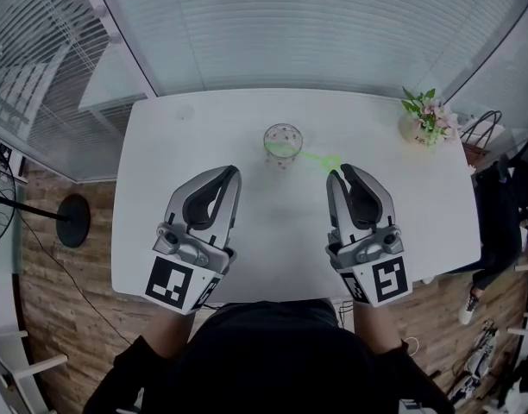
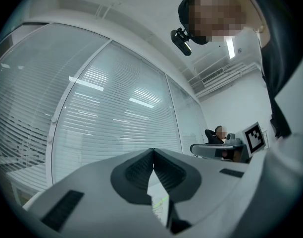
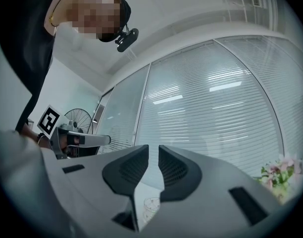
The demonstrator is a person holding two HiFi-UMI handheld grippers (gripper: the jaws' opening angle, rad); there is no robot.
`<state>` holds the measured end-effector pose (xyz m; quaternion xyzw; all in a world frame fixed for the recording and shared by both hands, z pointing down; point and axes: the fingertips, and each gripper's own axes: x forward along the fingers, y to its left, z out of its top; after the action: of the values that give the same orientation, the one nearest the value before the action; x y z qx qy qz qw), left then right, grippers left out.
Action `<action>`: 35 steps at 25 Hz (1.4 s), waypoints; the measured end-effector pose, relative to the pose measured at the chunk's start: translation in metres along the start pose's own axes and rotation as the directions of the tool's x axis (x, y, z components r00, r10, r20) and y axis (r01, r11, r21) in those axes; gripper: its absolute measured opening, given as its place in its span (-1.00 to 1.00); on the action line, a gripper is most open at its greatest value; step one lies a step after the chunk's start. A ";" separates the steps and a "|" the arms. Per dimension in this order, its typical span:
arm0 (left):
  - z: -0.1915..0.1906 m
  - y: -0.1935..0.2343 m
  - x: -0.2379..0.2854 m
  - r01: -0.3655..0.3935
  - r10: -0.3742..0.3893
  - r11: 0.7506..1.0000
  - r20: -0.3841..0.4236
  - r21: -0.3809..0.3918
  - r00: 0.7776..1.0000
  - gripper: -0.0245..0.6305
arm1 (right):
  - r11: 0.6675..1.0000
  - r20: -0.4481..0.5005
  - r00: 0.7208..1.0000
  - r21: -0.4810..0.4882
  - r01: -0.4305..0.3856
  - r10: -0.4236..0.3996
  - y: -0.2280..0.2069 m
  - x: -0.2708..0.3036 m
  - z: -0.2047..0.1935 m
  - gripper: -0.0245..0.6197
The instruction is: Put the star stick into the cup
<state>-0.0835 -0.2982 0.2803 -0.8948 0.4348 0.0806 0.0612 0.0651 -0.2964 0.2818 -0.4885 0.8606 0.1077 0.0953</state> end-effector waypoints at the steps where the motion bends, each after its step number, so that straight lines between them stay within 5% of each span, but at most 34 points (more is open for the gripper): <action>1: -0.001 0.000 -0.001 0.000 0.000 1.000 -0.004 0.002 1.000 -0.89 | 1.000 -0.004 1.000 0.002 0.002 -0.002 0.000 0.000 -0.001 -0.72; 11: 0.001 -0.001 -0.001 0.013 -0.013 1.000 -0.004 0.005 1.000 -0.89 | 1.000 0.001 1.000 0.012 0.011 -0.011 -0.001 -0.001 0.002 -0.90; 35: -0.001 0.000 0.003 0.007 -0.007 1.000 -0.006 0.003 1.000 -0.89 | 1.000 0.003 1.000 0.004 0.023 -0.023 -0.004 0.000 0.005 -0.91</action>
<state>-0.0815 -0.3003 0.2809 -0.8965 0.4320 0.0770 0.0615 0.0687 -0.2970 0.2771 -0.4982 0.8549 0.1055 0.0987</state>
